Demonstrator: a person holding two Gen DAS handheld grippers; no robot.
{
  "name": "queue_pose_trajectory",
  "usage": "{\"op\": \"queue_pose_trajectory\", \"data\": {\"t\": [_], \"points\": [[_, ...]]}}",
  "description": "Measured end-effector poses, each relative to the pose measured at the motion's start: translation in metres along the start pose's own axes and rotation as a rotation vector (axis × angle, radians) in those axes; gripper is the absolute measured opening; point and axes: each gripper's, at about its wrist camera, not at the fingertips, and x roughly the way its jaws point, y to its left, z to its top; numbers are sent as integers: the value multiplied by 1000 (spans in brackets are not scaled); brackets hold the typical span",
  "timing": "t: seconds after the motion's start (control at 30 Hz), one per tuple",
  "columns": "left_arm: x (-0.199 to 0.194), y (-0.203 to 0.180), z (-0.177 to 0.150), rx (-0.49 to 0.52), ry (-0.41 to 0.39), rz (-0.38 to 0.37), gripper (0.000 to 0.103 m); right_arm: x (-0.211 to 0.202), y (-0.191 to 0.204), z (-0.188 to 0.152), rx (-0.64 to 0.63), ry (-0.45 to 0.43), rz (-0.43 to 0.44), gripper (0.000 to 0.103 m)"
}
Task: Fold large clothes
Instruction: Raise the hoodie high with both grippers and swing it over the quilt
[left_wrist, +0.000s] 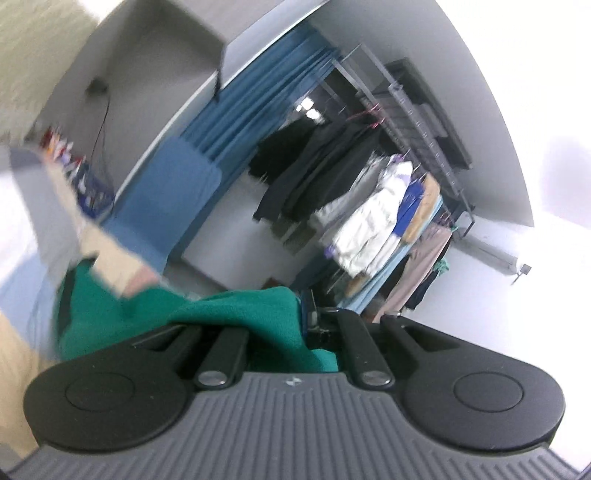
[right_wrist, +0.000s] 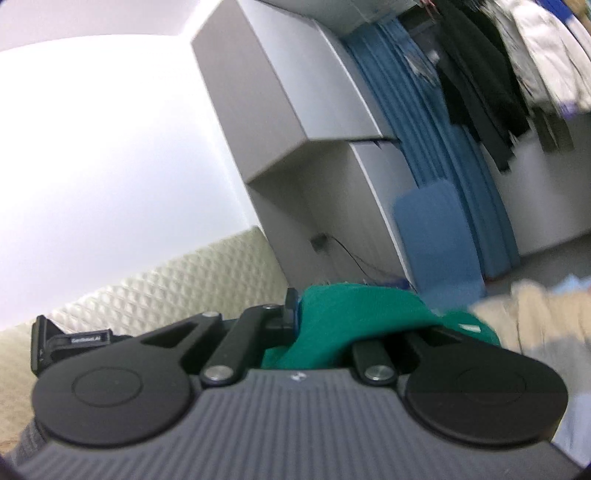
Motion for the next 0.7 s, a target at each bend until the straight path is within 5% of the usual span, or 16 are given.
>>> {"op": "queue_pose_trajectory", "data": {"t": [0.47, 0.6, 0.7], "points": [[-51, -188, 186, 241, -181, -98, 8, -6, 105, 206, -256, -192, 50, 9], [-22, -200, 209, 284, -175, -36, 8, 18, 101, 232, -284, -206, -2, 9], [22, -173, 206, 251, -115, 15, 8, 45, 76, 224, -266, -170, -48, 9]]}}
